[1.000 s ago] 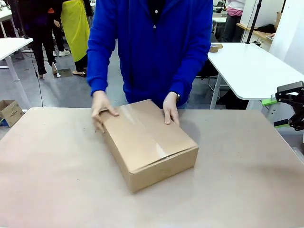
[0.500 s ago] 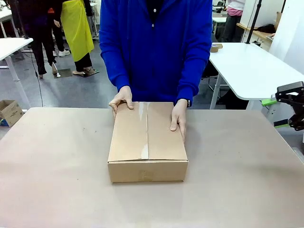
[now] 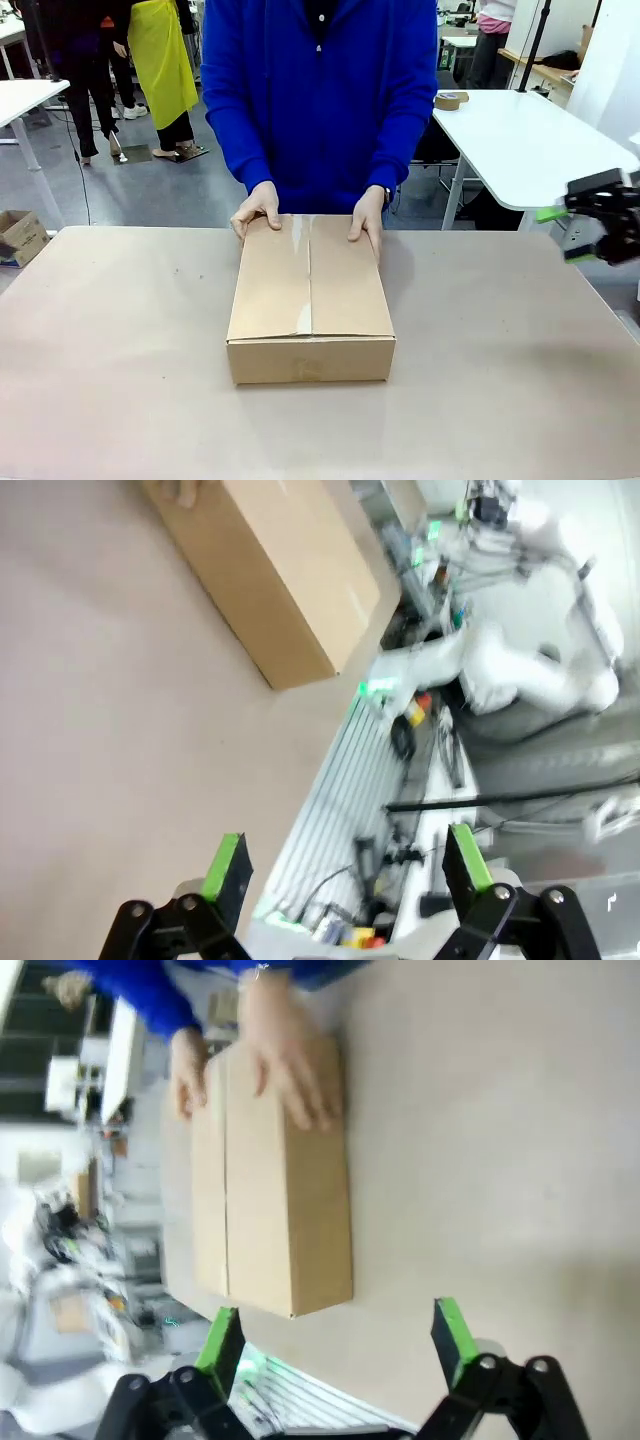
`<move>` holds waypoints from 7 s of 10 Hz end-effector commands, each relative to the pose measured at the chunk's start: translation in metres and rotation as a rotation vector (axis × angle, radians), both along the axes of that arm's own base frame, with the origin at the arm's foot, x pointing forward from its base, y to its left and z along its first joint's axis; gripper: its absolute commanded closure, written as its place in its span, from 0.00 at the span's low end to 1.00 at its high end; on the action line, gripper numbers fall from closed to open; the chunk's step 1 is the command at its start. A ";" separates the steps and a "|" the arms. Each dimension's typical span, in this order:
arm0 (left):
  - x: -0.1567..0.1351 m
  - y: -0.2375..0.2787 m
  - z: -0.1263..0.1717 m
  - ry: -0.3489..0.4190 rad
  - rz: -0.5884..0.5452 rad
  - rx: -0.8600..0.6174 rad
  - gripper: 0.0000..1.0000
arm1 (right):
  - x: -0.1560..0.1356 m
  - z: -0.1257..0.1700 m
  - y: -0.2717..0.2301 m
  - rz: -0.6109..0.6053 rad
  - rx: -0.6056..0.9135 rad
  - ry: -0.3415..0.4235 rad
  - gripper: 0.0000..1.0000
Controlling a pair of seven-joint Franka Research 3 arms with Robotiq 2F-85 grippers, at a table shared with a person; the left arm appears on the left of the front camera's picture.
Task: Pack the gift set into the box.
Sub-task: Press and hold the closed box until the human finishes sealing it.
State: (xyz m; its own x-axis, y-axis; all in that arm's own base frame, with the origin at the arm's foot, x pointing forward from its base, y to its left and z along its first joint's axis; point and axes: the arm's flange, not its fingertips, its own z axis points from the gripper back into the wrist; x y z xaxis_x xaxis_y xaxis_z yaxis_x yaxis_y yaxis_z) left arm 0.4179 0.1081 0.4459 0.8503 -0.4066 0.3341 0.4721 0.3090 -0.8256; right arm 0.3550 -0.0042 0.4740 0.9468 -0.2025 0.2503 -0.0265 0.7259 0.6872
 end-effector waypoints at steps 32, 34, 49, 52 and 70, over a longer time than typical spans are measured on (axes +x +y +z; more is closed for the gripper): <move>0.085 -0.284 -0.143 -1.111 -0.320 -0.209 0.00 | 0.142 -0.158 0.204 1.212 0.103 -0.913 0.00; 0.085 -0.285 -0.148 -1.073 -0.348 -0.200 0.00 | 0.143 -0.173 0.214 1.216 0.120 -0.889 0.00; 0.085 -0.283 -0.135 -1.098 -0.317 -0.230 0.00 | 0.146 -0.162 0.209 1.192 0.138 -0.955 0.00; 0.085 -0.283 -0.135 -1.098 -0.317 -0.230 0.00 | 0.146 -0.162 0.209 1.192 0.138 -0.955 0.00; 0.085 -0.283 -0.135 -1.098 -0.317 -0.230 0.00 | 0.146 -0.162 0.209 1.192 0.138 -0.955 0.00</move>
